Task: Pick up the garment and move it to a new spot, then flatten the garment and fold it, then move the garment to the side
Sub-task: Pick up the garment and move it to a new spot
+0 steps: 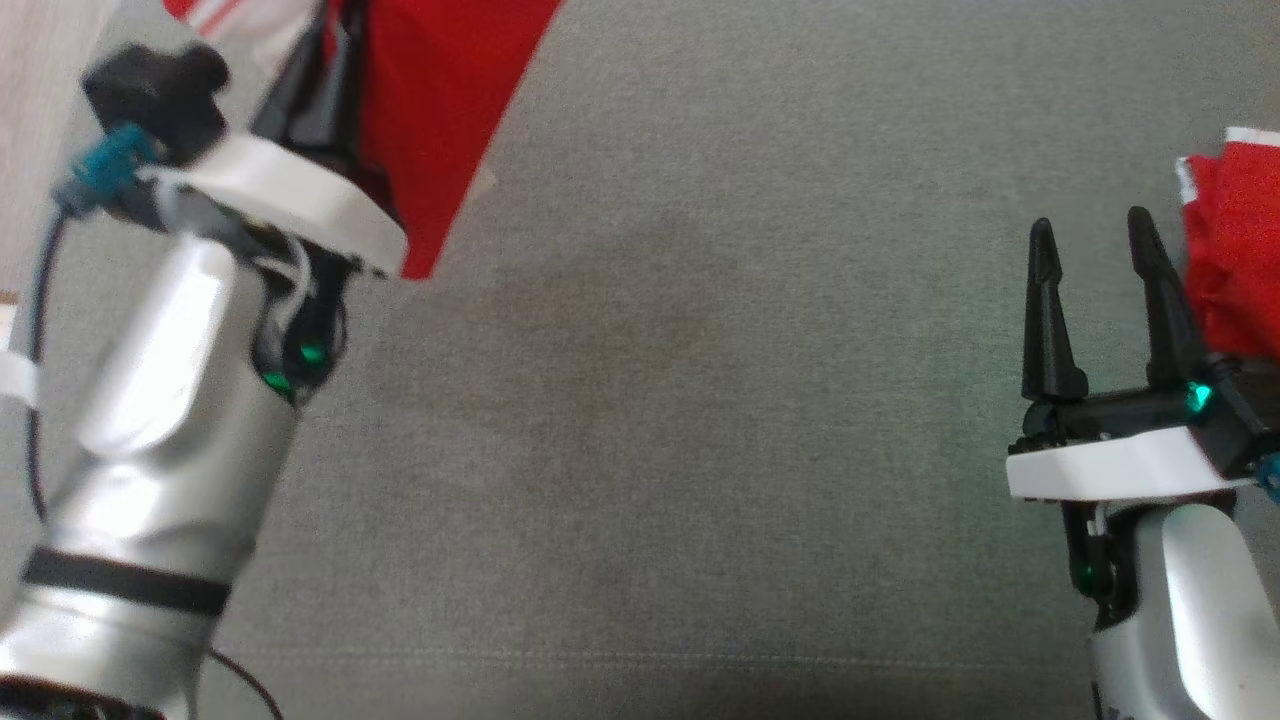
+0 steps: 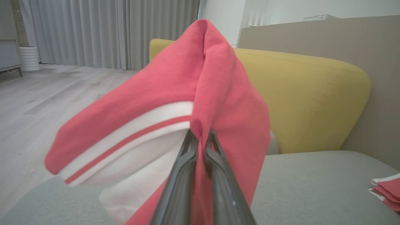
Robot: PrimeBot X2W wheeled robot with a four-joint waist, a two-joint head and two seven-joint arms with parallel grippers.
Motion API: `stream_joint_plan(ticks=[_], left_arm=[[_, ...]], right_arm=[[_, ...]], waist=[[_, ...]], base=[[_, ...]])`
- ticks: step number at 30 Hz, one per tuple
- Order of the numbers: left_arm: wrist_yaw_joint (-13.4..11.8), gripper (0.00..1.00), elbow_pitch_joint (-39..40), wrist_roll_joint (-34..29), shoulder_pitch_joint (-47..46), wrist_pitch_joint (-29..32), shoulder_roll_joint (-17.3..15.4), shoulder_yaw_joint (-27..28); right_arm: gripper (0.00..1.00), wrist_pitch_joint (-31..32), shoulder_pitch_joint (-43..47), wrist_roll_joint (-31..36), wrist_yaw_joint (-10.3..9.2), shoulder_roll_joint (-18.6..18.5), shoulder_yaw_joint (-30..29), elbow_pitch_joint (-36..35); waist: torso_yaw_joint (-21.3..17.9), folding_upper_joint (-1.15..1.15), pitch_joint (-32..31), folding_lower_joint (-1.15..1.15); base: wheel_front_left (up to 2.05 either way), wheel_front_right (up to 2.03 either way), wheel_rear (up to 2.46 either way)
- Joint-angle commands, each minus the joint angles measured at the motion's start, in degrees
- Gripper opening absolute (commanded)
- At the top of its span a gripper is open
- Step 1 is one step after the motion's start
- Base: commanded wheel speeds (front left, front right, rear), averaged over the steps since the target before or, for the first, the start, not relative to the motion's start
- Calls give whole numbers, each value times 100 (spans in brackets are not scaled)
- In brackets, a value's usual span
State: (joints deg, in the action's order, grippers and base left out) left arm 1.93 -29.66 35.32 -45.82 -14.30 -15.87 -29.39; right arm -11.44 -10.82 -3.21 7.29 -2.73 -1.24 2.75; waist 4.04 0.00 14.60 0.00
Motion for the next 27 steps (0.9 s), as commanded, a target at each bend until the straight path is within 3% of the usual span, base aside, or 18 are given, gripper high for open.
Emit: stream_joint_plan(ticks=[1, 10, 14, 20, 21, 22, 27], left_arm=[[-58, 0, 287, -47, -47, -68, -127, 174], [-478, 0, 879, -244, 387, 17, 546, -321], [-688, 0, 804, -254, 410, 55, 919, -489], [-904, 0, 481, -232, 294, 56, 1189, -697], [-948, 37, 410, -204, 263, 47, 1223, -728], [-979, 100, 358, -169, 232, 30, 1249, -756], [-1046, 100, 205, 5, 83, -41, 1294, -968]], right_arm=[[100, -68, -31, -72, 20, -15, 153, -158], [100, -162, -60, -195, 20, -15, 200, -64], [100, -198, -108, -243, 20, -15, 231, -46], [100, -242, -189, -311, 20, -15, 277, -9], [100, -252, -204, -329, 20, -15, 282, 4], [100, -261, -217, -348, 20, -15, 288, 17], [100, -306, -256, -419, 20, -15, 311, 78]], waist=[[-89, 0, -95, 0], [-417, 0, -188, 0], [-644, 0, -122, 0], [-954, 0, 11, 0], [-1012, 0, 37, 0], [-1067, 0, 61, 0], [-1246, 0, 145, 0]], base=[[0, 0, 0], [0, 0, 0], [0, 0, 0], [0, 0, 0], [0, 0, 0], [0, 0, 0], [0, 0, 0]])
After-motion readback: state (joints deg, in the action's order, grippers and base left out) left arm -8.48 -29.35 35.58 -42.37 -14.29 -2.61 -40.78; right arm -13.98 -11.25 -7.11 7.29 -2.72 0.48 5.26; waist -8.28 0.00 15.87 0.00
